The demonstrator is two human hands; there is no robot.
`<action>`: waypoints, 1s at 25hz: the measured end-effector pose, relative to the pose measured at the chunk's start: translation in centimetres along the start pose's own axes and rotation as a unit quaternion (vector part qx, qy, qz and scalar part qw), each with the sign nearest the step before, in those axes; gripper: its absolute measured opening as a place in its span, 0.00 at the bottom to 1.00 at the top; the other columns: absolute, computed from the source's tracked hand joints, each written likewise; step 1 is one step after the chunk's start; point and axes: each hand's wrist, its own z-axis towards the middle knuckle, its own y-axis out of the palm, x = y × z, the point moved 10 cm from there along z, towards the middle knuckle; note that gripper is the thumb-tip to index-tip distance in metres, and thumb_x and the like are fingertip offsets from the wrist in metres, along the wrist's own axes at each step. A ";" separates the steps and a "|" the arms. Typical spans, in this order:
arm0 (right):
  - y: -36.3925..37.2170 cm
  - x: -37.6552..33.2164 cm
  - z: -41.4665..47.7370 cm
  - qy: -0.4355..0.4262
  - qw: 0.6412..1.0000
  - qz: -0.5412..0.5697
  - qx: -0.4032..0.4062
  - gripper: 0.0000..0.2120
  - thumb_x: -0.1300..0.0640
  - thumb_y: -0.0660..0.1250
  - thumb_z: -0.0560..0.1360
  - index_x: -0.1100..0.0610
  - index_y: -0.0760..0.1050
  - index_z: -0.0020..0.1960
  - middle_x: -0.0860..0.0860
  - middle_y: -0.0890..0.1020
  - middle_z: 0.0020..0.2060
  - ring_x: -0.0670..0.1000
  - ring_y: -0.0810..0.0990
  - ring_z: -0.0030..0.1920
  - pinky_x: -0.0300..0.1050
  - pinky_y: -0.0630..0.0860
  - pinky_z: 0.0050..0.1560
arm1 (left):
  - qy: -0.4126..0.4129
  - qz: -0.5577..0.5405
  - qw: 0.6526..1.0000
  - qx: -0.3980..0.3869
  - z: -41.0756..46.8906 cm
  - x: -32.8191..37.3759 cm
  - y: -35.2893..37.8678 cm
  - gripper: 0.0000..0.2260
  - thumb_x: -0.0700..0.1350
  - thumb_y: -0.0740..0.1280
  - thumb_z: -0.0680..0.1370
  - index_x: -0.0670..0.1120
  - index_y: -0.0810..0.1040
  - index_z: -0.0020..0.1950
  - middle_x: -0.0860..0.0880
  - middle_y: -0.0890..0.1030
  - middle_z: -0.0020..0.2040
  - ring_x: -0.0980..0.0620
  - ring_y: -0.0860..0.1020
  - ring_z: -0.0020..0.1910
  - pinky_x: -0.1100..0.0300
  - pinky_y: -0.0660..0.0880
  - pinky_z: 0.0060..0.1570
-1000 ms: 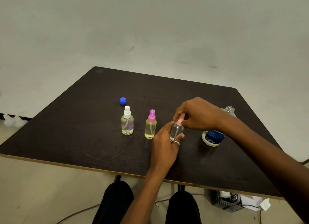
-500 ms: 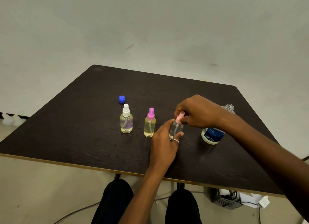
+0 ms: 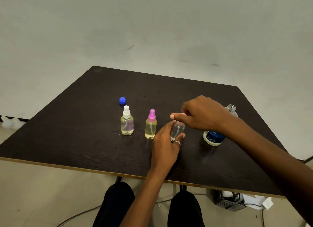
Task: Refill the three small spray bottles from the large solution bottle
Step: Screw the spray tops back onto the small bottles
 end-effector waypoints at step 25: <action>0.2 -0.3 -0.5 -0.045 0.997 0.063 -0.021 0.20 0.35 0.59 0.76 0.49 0.78 0.51 0.44 0.81 0.39 0.43 0.79 0.39 0.44 0.77 0.41 | -0.010 -0.005 1.000 -0.004 0.0 -0.2 0.0 0.19 0.48 0.73 0.76 0.52 0.75 0.66 0.57 0.80 0.56 0.61 0.79 0.55 0.64 0.78 0.53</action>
